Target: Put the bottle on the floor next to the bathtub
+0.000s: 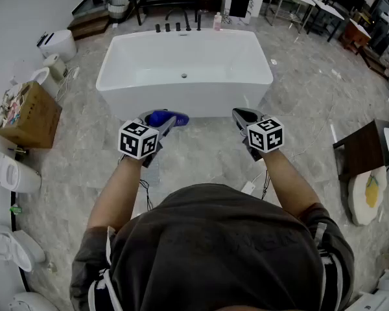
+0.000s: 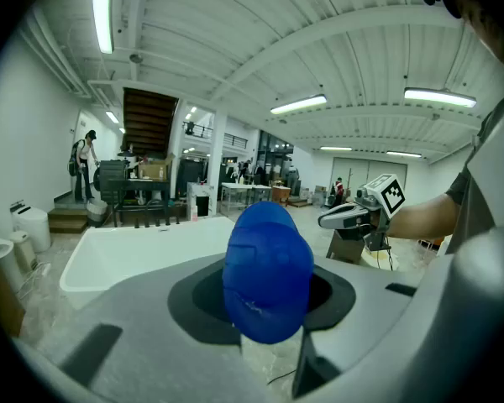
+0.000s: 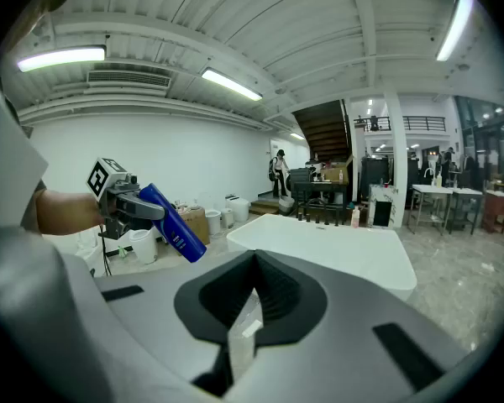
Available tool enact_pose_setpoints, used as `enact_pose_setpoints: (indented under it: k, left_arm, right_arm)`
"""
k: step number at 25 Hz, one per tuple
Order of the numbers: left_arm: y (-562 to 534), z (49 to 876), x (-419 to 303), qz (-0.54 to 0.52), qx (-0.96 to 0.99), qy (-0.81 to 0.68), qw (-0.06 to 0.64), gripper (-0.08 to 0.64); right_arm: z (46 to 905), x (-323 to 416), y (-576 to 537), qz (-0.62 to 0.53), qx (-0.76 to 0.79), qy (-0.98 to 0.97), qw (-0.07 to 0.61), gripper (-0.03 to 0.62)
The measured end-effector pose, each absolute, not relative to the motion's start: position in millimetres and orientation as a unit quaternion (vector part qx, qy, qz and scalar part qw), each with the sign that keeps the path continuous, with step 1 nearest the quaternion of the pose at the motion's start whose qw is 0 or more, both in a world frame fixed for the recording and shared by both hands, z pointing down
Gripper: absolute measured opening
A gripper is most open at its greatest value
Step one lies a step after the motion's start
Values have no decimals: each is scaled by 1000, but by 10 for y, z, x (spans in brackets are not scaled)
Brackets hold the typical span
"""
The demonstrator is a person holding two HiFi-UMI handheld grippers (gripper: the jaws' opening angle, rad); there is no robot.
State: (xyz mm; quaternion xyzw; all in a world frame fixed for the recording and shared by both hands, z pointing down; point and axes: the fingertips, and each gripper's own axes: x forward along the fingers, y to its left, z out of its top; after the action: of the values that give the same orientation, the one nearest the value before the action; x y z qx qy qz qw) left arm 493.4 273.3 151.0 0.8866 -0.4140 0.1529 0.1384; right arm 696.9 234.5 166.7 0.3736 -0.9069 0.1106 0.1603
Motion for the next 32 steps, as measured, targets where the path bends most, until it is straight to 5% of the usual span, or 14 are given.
enact_pose_setpoints:
  k: [32]
  left_arm:
    - [2638, 1666, 5318, 185, 861, -447, 158, 138]
  right_arm:
    - [1743, 7239, 1982, 89, 319, -931, 152, -8]
